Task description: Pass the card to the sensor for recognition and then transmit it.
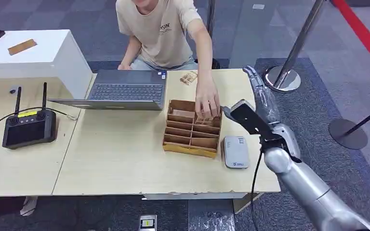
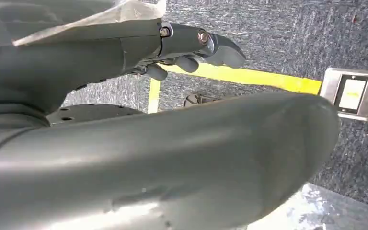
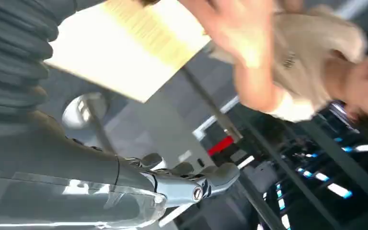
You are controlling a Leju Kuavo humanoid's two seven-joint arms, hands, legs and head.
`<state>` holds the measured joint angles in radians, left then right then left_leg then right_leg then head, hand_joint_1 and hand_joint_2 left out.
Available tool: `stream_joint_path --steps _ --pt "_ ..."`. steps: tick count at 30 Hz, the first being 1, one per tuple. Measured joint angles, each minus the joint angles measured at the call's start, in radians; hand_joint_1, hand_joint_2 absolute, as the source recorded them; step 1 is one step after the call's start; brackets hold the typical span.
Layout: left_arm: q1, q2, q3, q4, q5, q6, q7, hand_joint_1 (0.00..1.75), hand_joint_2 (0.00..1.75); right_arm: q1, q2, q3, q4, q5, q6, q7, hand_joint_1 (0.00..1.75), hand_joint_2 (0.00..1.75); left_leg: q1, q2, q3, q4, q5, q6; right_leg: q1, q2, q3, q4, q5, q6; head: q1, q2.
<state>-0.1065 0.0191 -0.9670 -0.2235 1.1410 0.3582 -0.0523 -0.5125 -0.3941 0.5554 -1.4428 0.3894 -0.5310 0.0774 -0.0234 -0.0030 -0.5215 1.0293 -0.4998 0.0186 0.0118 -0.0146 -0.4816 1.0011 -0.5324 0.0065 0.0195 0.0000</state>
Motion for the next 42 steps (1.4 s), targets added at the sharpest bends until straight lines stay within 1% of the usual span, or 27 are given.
stream_joint_path --steps 4,11,14,18,29,30,31,32,33,34,36,38,39,40,41,42 --pt "0.0 0.0 0.0 0.0 0.002 0.01 0.003 0.0 0.0 0.042 0.01 -0.033 -0.046 -0.054 0.003 -0.037 0.0 1.75 0.0 0.0 0.0 0.0 0.0 0.0 0.0 0.0 0.0 0.0 0.0 0.0 0.0 0.0" --pt "0.0 0.002 0.0 0.0 0.008 0.016 0.01 0.0 0.0 0.082 0.021 -0.062 -0.107 -0.062 0.021 -0.049 0.0 1.75 0.0 0.0 0.0 0.0 0.0 0.0 0.0 0.0 0.0 0.0 0.0 0.0 0.0 0.0" --pt "0.0 0.002 0.0 0.0 0.01 0.016 0.01 0.0 0.0 0.103 0.027 -0.062 -0.13 -0.018 0.021 -0.043 0.0 1.75 0.0 0.0 0.0 0.0 0.0 0.0 0.0 0.0 0.0 0.0 0.0 0.0 0.0 0.0" --pt "-0.001 0.002 0.0 0.0 0.01 0.016 0.01 0.0 0.0 0.123 0.036 -0.058 -0.143 0.031 0.024 -0.016 0.0 1.75 0.0 0.0 0.0 0.0 0.0 0.0 0.0 0.0 0.0 0.0 0.0 0.0 0.0 0.0" --pt "-0.001 0.002 0.0 0.0 0.011 0.018 0.014 0.0 0.0 0.158 0.05 -0.037 -0.141 0.111 0.018 0.003 0.0 1.75 0.0 0.0 0.0 0.0 0.0 0.0 0.0 0.0 0.0 0.0 0.0 0.0 0.0 0.0" --pt "-0.001 0.002 0.0 0.0 0.011 0.018 0.014 0.0 0.0 0.162 0.051 -0.036 -0.141 0.112 0.017 0.003 0.03 1.75 0.0 0.0 0.0 0.0 0.0 0.0 0.0 0.0 0.0 0.0 0.0 0.0 0.0 0.0" --pt "-0.001 0.002 0.0 0.0 0.011 0.018 0.014 0.0 0.0 0.165 0.052 -0.035 -0.141 0.113 0.015 0.003 0.12 1.75 0.0 0.0 0.0 0.0 0.0 0.0 0.0 0.0 0.0 0.0 0.0 0.0 0.0 0.0" --pt "-0.001 0.002 0.0 0.0 0.012 0.018 0.015 0.0 0.0 0.166 0.052 -0.034 -0.141 0.114 0.015 0.003 0.12 1.75 0.0 0.0 0.0 0.0 0.0 0.0 0.0 0.0 0.0 0.0 0.0 0.0 0.0 0.0" --pt "-0.001 0.002 0.0 0.0 0.012 0.018 0.015 0.0 0.0 0.167 0.052 -0.033 -0.141 0.115 0.015 0.003 0.19 1.75 0.0 0.0 0.0 0.0 0.0 0.0 0.0 0.0 0.0 0.0 0.0 0.0 0.0 0.0" --pt "-0.001 0.002 0.0 0.0 0.012 0.018 0.015 0.0 0.0 0.168 0.052 -0.031 -0.141 0.116 0.015 0.004 0.37 1.75 0.0 0.0 0.0 0.0 0.0 0.0 0.0 0.0 0.0 0.0 0.0 0.0 0.0 0.0" --pt "-0.001 0.002 0.0 0.0 0.012 0.018 0.015 0.0 0.0 0.171 0.053 -0.03 -0.141 0.119 0.015 0.005 0.49 1.75 0.0 0.0 0.0 0.0 0.0 0.0 0.0 0.0 0.0 0.0 0.0 0.0 0.0 0.0" --pt "-0.001 0.002 0.0 0.0 0.013 0.018 0.015 0.0 0.0 0.174 0.053 -0.03 -0.141 0.123 0.015 0.005 0.56 1.75 0.0 0.0 0.0 0.0 0.0 0.0 0.0 0.0 0.0 0.0 0.0 0.0 0.0 0.0" --pt "-0.001 0.002 0.0 0.0 0.013 0.018 0.015 0.0 0.0 0.176 0.053 -0.029 -0.141 0.123 0.015 0.007 0.68 1.75 0.0 0.0 0.0 0.0 0.0 0.0 0.0 0.0 0.0 0.0 0.0 0.0 0.0 0.0" --pt "-0.001 0.002 0.0 0.0 0.013 0.018 0.015 0.0 0.0 0.176 0.053 -0.029 -0.141 0.123 0.016 0.008 0.94 1.75 0.0 0.0 0.0 0.0 0.0 0.0 0.0 0.0 0.0 0.0 0.0 0.0 0.0 0.0" --pt "-0.001 0.002 0.0 0.0 0.013 0.018 0.015 0.0 0.0 0.177 0.053 -0.028 -0.14 0.123 0.016 0.009 1.03 1.75 0.0 0.0 0.0 0.0 0.0 0.0 0.0 0.0 0.0 0.0 0.0 0.0 0.0 0.0" --pt "-0.001 0.002 0.0 0.0 0.013 0.018 0.015 0.0 0.0 0.177 0.053 -0.028 -0.138 0.123 0.016 0.01 1.08 1.75 0.0 0.0 0.0 0.0 0.0 0.0 0.0 0.0 0.0 0.0 0.0 0.0 0.0 0.0"
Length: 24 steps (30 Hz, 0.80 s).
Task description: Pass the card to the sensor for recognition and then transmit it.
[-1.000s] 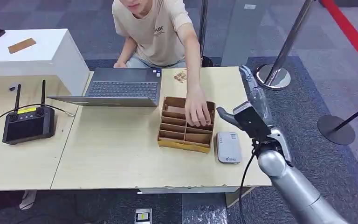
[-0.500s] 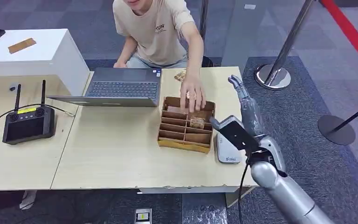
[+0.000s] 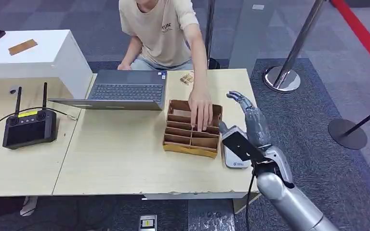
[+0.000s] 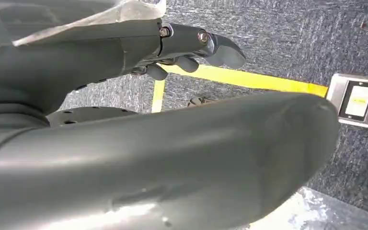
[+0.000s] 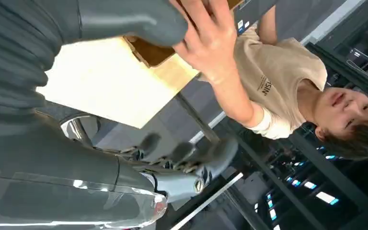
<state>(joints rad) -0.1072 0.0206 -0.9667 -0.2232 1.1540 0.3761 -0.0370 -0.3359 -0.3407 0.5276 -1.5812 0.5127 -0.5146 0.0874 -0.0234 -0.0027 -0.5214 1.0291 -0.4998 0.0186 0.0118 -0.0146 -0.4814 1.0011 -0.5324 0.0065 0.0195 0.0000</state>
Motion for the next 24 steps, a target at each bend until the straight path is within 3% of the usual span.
stream_joint_path --steps 3,4,11,17,24 --pt "0.0 0.0 0.0 0.0 0.001 0.001 0.0 0.0 0.0 0.0 0.001 0.004 0.006 0.006 0.0 0.002 0.96 1.75 0.0 0.0 0.0 0.0 0.0 0.0 0.0 0.0 0.0 0.0 0.0 0.0 0.0 0.0" --pt "0.0 0.0 0.0 0.0 0.002 0.001 0.0 0.0 0.0 0.0 0.001 0.006 0.008 0.01 0.001 0.004 1.06 1.75 0.0 0.0 0.0 0.0 0.0 0.0 0.0 0.0 0.0 0.0 0.0 0.0 0.0 0.0" --pt "0.0 0.0 0.0 0.0 0.002 0.001 0.003 0.0 0.0 0.0 0.004 0.019 0.027 0.068 0.007 0.024 1.12 1.75 0.0 0.0 0.0 0.0 0.0 0.0 0.0 0.0 0.0 0.0 0.0 0.0 0.0 0.0" --pt "0.0 0.0 0.0 0.0 0.003 0.001 0.006 0.0 0.0 0.0 0.008 0.035 0.049 0.124 0.017 0.047 0.7 1.75 0.0 0.0 0.0 0.0 0.0 0.0 0.0 0.0 0.0 0.0 0.0 0.0 0.0 0.0" --pt "0.0 0.0 0.0 0.0 0.002 -0.001 0.012 0.0 0.0 0.0 0.029 0.059 0.081 0.148 0.018 0.053 0.7 1.75 0.0 0.0 0.0 0.0 0.0 0.0 0.0 0.0 0.0 0.0 0.0 0.0 0.0 0.0"
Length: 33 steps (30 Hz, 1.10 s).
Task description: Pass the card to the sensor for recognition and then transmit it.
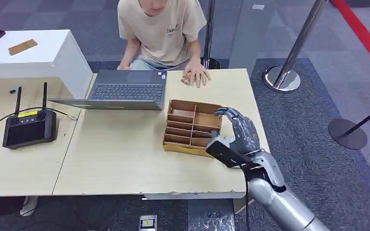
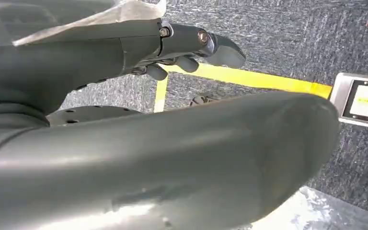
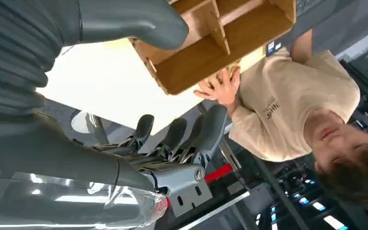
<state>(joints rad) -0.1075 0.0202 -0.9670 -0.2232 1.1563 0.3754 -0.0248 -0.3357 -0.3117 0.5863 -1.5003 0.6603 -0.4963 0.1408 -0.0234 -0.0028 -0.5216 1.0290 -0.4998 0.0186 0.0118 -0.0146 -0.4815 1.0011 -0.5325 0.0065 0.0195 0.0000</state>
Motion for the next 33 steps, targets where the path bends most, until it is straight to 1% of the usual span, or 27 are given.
stream_joint_path --steps 2,5,13,16,17,20,21,24,29,30,33 --pt "0.0 0.0 0.0 0.0 0.0 0.0 0.0 0.0 0.0 0.0 0.008 0.006 0.011 0.002 0.001 0.0 0.65 1.75 0.0 0.0 0.0 0.0 0.0 0.0 0.0 0.0 0.0 0.0 0.0 0.0 0.0 0.0" --pt "0.0 -0.001 0.0 0.0 0.0 0.0 0.0 0.0 0.0 -0.001 0.023 0.015 0.034 0.006 0.002 0.0 0.72 1.75 0.0 0.0 0.0 0.0 0.0 0.0 0.0 0.0 0.0 0.0 0.0 0.0 0.0 0.0" --pt "0.0 -0.002 0.0 0.0 0.0 0.0 0.0 0.0 0.0 -0.004 0.047 0.035 0.071 0.012 0.004 0.0 0.72 1.75 0.0 0.0 0.0 0.0 0.0 0.0 0.0 0.0 0.0 0.0 0.0 0.0 0.0 0.0" --pt "0.0 -0.003 0.0 0.0 0.0 0.0 0.0 0.0 0.0 -0.006 0.053 0.04 0.081 0.012 0.004 0.0 0.75 1.75 0.0 0.0 0.0 0.0 0.0 0.0 0.0 0.0 0.0 0.0 0.0 0.0 0.0 0.0" --pt "0.0 -0.003 0.0 0.0 0.0 0.0 0.0 0.0 0.0 -0.006 0.055 0.042 0.084 0.012 0.004 0.0 0.72 1.75 0.0 0.0 0.0 0.0 0.0 0.0 0.0 0.0 0.0 0.0 0.0 0.0 0.0 0.0" --pt "0.0 -0.003 0.0 0.0 0.0 0.0 0.0 0.0 0.0 -0.009 0.06 0.047 0.094 0.014 0.003 0.0 0.73 1.75 0.0 0.0 0.0 0.0 0.0 0.0 0.0 0.0 0.0 0.0 0.0 0.0 0.0 0.0" --pt "0.0 -0.003 0.0 0.0 0.0 0.0 0.0 0.0 0.0 -0.011 0.062 0.049 0.097 0.018 0.001 0.0 0.7 1.75 0.0 0.0 0.0 0.0 0.0 0.0 0.0 0.0 0.0 0.0 0.0 0.0 0.0 0.0" --pt "0.0 -0.005 0.0 0.0 0.0 0.0 0.001 0.0 0.0 -0.02 0.07 0.056 0.109 0.033 -0.002 0.0 0.7 1.75 0.0 0.0 0.0 0.0 0.0 0.0 0.0 0.0 0.0 0.0 0.0 0.0 0.0 0.0" --pt "0.0 -0.01 0.0 0.0 0.0 0.0 0.001 0.0 0.0 -0.038 0.08 0.066 0.129 0.063 -0.002 0.015 0.75 1.75 0.0 0.0 0.0 0.0 0.0 0.0 0.0 0.0 0.0 0.0 0.0 0.0 0.0 0.0" --pt "0.0 -0.011 0.0 0.0 0.0 0.0 0.001 0.0 0.0 -0.041 0.08 0.069 0.133 0.07 -0.003 0.018 0.72 1.75 0.0 0.0 0.0 0.0 0.0 0.0 0.0 0.0 0.0 0.0 0.0 0.0 0.0 0.0" --pt "0.0 -0.012 0.0 0.0 0.0 0.0 0.0 0.0 0.0 -0.05 0.085 0.078 0.146 0.102 -0.004 0.039 0.72 1.75 0.0 0.0 0.0 0.0 0.0 0.0 0.0 0.0 0.0 0.0 0.0 0.0 0.0 0.0"
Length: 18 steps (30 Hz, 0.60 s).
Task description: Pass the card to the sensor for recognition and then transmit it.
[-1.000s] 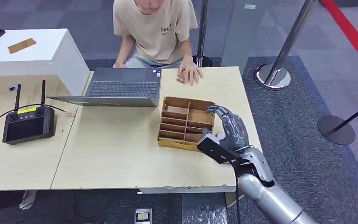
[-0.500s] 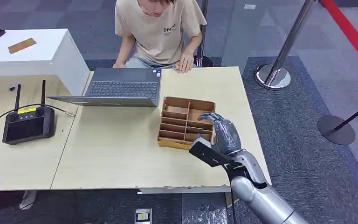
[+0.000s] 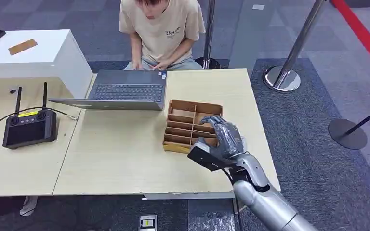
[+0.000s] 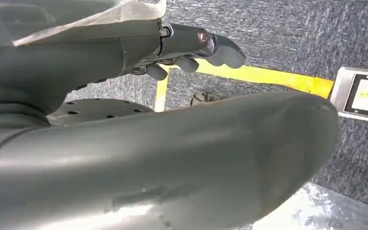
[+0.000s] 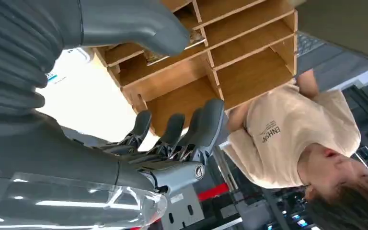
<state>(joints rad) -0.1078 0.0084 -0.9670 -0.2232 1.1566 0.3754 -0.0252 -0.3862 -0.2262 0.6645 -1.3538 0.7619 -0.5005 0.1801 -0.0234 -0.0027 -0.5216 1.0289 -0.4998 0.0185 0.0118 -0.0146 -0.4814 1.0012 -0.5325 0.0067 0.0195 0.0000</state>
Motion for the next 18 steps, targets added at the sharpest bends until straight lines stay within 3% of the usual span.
stream_joint_path --steps 11,13,15,18 --pt "0.0 -0.009 0.0 0.0 -0.002 0.002 0.01 0.0 0.0 -0.068 0.01 0.04 0.064 0.128 0.052 0.097 0.82 1.75 0.0 0.0 0.0 0.0 0.0 0.0 0.0 0.0 0.0 0.0 0.0 0.0 0.0 0.0" --pt "0.0 -0.011 0.0 0.0 -0.003 0.002 0.011 0.0 0.0 -0.075 0.01 0.047 0.077 0.131 0.056 0.101 0.79 1.75 0.0 0.0 0.0 0.0 0.0 0.0 0.0 0.0 0.0 0.0 0.0 0.0 0.0 0.0" --pt "0.0 -0.012 0.0 0.0 -0.004 0.002 0.011 0.0 0.0 -0.077 0.011 0.052 0.09 0.131 0.059 0.102 0.61 1.75 0.0 0.0 0.0 0.0 0.0 0.0 0.0 0.0 0.0 0.0 0.0 0.0 0.0 0.0" --pt "0.0 -0.013 0.0 0.0 -0.005 0.002 0.011 0.0 0.0 -0.086 0.011 0.061 0.117 0.13 0.059 0.105 0.56 1.75 0.0 0.0 0.0 0.0 0.0 0.0 0.0 0.0 0.0 0.0 0.0 0.0 0.0 0.0"
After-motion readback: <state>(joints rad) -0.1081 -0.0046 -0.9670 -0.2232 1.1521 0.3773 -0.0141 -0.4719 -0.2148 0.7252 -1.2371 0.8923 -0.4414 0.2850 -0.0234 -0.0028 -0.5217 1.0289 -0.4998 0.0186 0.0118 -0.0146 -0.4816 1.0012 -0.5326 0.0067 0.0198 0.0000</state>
